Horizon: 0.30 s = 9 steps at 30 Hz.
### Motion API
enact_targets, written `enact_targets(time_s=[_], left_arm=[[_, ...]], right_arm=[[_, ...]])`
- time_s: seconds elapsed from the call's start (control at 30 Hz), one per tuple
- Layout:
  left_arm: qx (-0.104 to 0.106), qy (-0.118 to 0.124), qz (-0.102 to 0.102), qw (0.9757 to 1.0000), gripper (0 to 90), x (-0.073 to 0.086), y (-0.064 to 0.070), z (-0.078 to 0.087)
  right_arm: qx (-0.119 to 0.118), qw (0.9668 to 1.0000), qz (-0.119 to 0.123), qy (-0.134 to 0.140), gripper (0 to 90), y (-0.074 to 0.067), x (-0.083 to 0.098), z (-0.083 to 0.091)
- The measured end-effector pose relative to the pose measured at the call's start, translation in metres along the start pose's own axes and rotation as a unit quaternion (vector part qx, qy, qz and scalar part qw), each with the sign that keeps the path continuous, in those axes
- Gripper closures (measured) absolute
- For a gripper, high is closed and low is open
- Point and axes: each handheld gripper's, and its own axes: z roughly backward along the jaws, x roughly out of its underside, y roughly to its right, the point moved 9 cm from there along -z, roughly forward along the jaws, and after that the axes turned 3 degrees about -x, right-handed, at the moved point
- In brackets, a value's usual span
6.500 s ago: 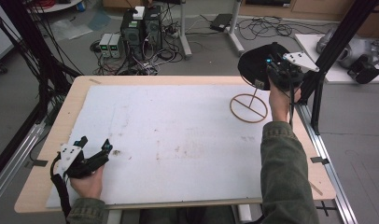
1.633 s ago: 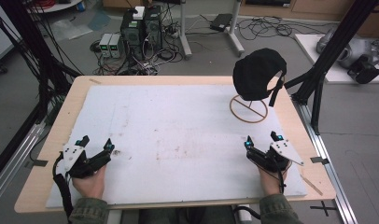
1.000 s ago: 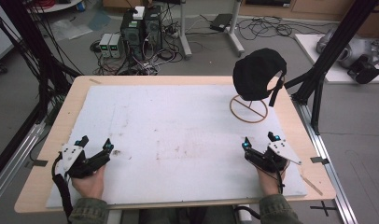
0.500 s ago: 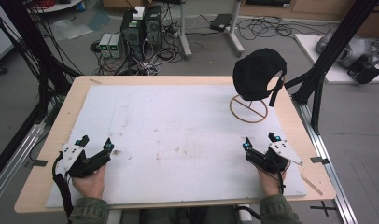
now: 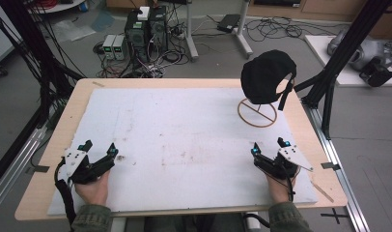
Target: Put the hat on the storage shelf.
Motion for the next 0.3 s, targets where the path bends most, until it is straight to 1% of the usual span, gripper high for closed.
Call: enact_targets(time_s=[0.13,0.17,0.3], left_arm=[[0.000,0.000,0.000,1.0000,17.3,-0.0001,-0.0002,0.0000],[0.000,0.000,0.000,1.0000,17.3,-0.0001,-0.0002,0.0000],[0.000,0.001,0.002,1.0000,17.3,-0.0002,-0.0004,0.0003]], right_arm=[[0.000,1.0000,0.002,-0.001,11.3,0.0004,0.0004,-0.0006],[-0.001,1.0000,-0.003,-0.003,11.4,-0.0007,0.0010,-0.0006],[-0.001,1.0000,0.000,-0.003,11.3,-0.0008,0.0011,-0.0010]])
